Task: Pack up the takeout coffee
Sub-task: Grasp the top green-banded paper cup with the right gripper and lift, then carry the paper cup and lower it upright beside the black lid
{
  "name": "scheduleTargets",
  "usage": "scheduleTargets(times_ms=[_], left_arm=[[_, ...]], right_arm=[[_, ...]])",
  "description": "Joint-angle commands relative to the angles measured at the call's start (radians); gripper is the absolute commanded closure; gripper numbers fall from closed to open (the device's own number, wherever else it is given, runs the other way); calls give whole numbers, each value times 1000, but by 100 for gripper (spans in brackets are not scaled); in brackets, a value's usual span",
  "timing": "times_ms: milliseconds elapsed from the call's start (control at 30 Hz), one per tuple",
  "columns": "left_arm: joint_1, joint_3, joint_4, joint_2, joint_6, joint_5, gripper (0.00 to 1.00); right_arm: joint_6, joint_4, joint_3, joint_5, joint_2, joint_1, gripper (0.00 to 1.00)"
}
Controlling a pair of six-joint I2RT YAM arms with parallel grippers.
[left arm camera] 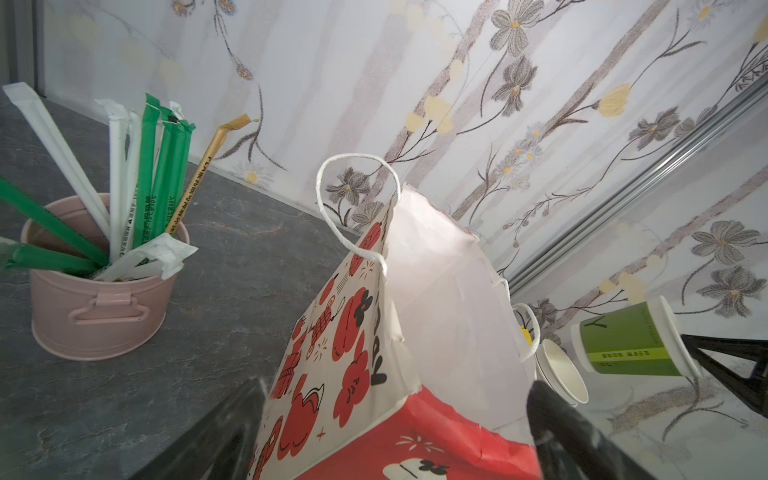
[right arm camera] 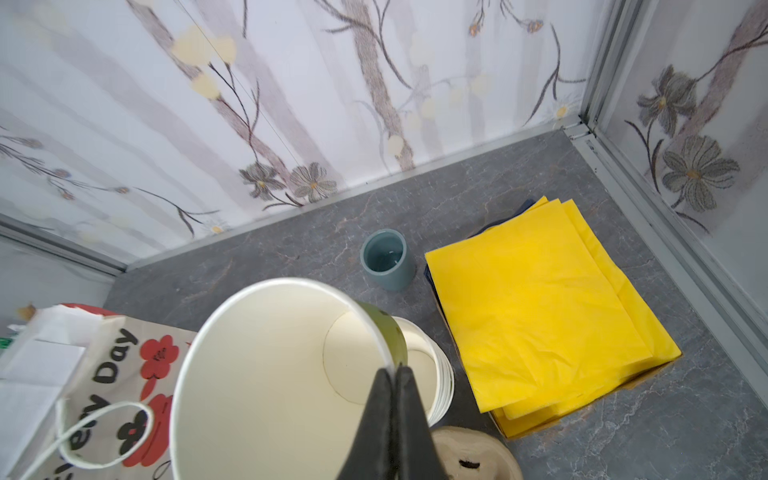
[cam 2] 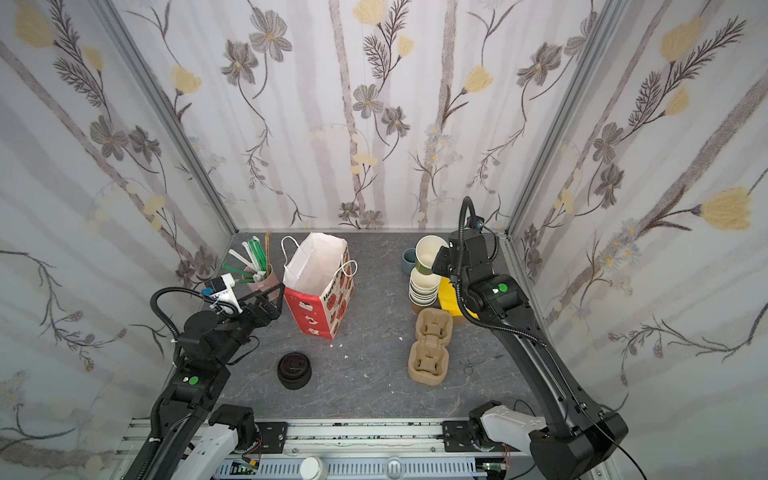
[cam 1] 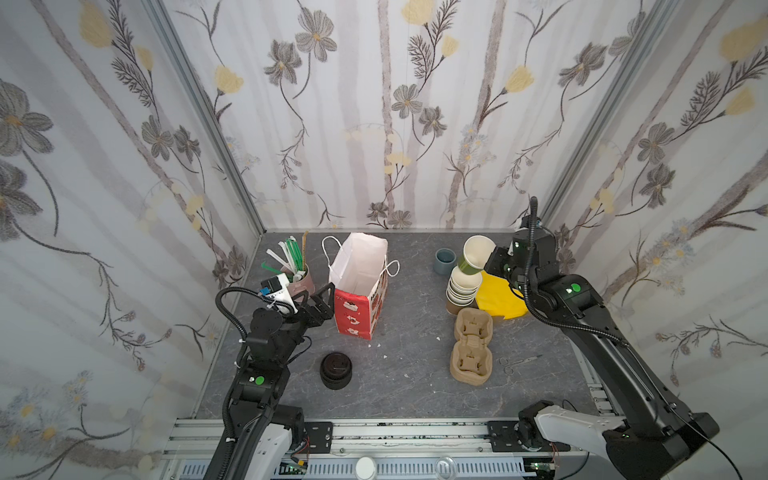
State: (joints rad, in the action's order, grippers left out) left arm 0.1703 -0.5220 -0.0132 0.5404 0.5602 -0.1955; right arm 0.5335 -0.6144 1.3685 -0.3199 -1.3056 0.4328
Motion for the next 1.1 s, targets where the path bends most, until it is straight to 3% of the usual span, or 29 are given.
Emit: scheduleTargets(times_ms=[0,233,467,667,800,1067], left_arm=[[0,23,10,-33,45,73,0],[0,80,18,-110,104,129,0],[0,70,71,-126,102,83,0],[1,88,101,-144,133,91,0],[0,112,99,-149,194,83,0],[0,155,114,-190,228,87,0]], right_arm=[[-44,58,20,24,66,12,100],[-130,61,-1,157,163,129,100],[-141,39,-164,147,171,350,100],[-57,137,-345,187,92,521,100],[-28,248,-437,153,39,618,100],[21,277,-462,87,-85,663,100]])
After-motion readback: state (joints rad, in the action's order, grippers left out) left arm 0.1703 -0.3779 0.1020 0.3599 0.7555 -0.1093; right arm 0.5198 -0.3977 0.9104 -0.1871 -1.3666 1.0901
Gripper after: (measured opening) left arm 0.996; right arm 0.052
